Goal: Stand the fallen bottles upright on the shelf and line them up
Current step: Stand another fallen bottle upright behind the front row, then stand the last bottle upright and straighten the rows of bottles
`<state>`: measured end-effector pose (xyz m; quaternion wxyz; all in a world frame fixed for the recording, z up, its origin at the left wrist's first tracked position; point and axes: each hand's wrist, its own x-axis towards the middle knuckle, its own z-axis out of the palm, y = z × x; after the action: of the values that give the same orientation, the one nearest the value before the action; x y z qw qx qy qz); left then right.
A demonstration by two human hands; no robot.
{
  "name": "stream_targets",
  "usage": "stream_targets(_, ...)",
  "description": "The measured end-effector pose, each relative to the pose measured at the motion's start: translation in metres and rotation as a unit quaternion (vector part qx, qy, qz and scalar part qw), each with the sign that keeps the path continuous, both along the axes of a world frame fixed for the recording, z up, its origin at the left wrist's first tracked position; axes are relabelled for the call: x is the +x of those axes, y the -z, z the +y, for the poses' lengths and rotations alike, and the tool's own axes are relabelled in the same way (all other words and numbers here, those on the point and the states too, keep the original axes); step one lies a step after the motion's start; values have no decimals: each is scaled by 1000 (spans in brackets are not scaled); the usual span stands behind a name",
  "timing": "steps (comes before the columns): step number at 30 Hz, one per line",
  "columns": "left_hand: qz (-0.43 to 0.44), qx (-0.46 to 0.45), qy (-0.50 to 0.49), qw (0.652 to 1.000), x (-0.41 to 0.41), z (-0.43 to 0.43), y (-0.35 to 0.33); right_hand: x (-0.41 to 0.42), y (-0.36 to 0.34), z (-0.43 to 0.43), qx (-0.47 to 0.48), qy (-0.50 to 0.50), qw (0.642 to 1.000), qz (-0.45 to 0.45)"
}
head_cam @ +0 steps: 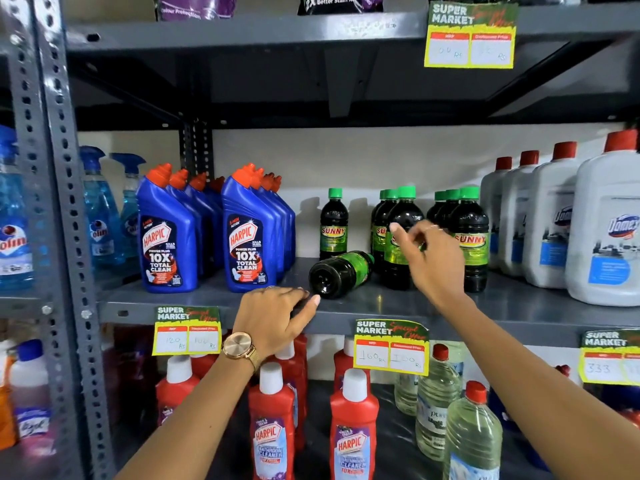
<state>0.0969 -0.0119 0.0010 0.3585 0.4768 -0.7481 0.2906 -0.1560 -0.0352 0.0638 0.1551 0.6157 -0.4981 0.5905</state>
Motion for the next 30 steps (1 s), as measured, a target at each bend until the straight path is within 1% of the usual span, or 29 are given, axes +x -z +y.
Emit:
stream_targets(2,1,3,20,1000,3,0,-1,17,-5,5,106,-20,992,65)
stream_targets(3,4,4,21,1000,3,1,1,26,-9,3,177,-30,980,81)
stream_targets(4,5,4,16,1000,2,2,4,35,-14,0,262,-41,962,70)
stream_targets(5,5,4,9,1000,1,2,6,44,-18,-6,359,-50,931,38)
stream_targets(6,6,8,1,1000,0,2,7,51,-22,-11,458,-57,887,0)
stream_targets(7,6,13,-6,1000,-1,3,7,57,-25,-14,536,-64,841,-28)
stream_targets(8,7,18,-10,1000,-1,3,7,60,-27,-19,579,-69,811,-37)
stream_targets(9,7,21,-12,1000,-1,4,7,63,-28,-26,594,-66,801,-33)
stream_targets(11,2,26,-13,1000,0,3,7,68,-27,-39,575,-53,816,-34)
stream_targets(12,0,26,-13,1000,0,3,7,70,-25,-44,562,-66,823,-60)
stream_targets(14,0,29,-17,999,0,3,8,75,-19,-49,551,-101,818,-125)
stream_targets(17,7,29,-11,999,-1,2,8,76,-8,-56,523,-103,830,-165)
stream_targets(19,9,18,-6,1000,-1,2,9,74,-2,-50,481,-129,842,-208)
stream_targets(21,15,10,2,1000,-1,2,9,71,4,-46,405,-167,865,-245)
stream_targets(22,16,4,4,1000,-1,1,10,70,5,-43,359,-175,883,-246)
stream_targets(23,18,-5,3,1000,-1,0,11,71,6,-42,316,-171,905,-228)
stream_targets(25,23,-22,-1,999,-2,-1,12,74,5,-39,251,-159,940,-171)
stream_targets(28,24,-38,-3,999,-2,-5,13,81,5,-42,223,-138,960,-94)
stream_targets(30,27,-44,-3,999,-2,-6,14,84,7,-46,232,-129,960,-88)
